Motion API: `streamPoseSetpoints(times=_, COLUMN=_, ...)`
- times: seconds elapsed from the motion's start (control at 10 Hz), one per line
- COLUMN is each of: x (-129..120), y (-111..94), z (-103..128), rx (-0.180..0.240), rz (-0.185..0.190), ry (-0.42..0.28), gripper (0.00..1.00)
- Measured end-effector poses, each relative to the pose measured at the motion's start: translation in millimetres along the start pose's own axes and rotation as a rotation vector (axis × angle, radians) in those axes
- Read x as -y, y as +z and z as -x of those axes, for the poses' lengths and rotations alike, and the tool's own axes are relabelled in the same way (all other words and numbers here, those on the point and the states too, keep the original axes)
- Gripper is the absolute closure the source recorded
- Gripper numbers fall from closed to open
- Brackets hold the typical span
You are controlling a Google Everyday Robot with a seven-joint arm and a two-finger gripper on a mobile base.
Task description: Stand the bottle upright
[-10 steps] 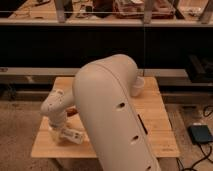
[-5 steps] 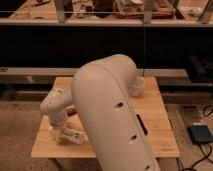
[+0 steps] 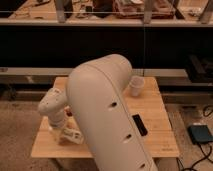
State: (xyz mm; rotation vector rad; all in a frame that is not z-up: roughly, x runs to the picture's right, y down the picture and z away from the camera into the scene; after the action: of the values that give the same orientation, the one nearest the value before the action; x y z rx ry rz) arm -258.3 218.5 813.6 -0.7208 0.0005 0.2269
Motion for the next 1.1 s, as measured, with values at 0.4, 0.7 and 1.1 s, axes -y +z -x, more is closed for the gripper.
streamPoseSetpoints(times=0.4, x=-0.9, y=1.4, z=-2.0, rx=-0.024, rz=0.0, ry=0.016, gripper=0.26)
streamPoseSetpoints(times=0.7, x=0.2, y=1.6, z=-1.5, rx=-0.025, rz=0.002, ry=0.027, gripper=0.26)
streamPoseSetpoints(times=1.1, x=0.0, y=1.4, z=2.9, rx=-0.005, rz=0.005, ry=0.036, gripper=0.53)
